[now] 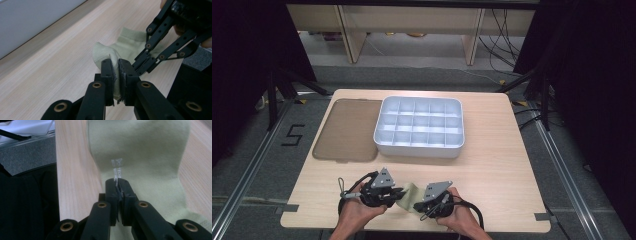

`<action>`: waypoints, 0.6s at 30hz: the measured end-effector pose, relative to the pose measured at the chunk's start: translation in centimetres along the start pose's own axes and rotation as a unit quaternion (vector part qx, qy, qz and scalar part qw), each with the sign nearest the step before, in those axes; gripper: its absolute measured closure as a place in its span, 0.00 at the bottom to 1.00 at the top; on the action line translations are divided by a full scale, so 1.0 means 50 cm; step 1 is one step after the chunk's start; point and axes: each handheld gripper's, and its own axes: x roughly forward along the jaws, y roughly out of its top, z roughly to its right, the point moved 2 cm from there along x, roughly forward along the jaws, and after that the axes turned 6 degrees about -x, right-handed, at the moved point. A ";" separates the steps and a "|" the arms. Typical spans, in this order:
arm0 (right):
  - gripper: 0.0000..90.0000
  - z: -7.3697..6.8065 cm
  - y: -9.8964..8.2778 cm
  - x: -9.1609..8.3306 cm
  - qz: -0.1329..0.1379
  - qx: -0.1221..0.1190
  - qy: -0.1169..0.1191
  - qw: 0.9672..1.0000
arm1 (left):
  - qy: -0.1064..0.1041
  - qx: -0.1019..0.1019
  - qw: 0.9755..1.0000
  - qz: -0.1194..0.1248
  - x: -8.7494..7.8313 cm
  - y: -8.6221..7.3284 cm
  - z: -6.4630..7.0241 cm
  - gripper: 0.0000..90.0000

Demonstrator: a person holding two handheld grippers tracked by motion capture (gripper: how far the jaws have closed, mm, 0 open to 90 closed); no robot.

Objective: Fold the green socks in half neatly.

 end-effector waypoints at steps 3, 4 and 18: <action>0.95 0.004 0.001 -0.007 0.005 0.001 -0.002 1.000 | -0.007 0.003 1.000 -0.005 0.010 0.000 0.008 0.92; 0.95 0.004 0.001 -0.007 0.005 0.001 -0.002 1.000 | -0.007 0.003 1.000 -0.005 0.010 0.000 0.008 0.92; 0.97 0.044 -0.073 -0.139 -0.012 0.064 -0.066 0.996 | -0.005 0.007 1.000 0.001 0.007 0.011 0.018 0.92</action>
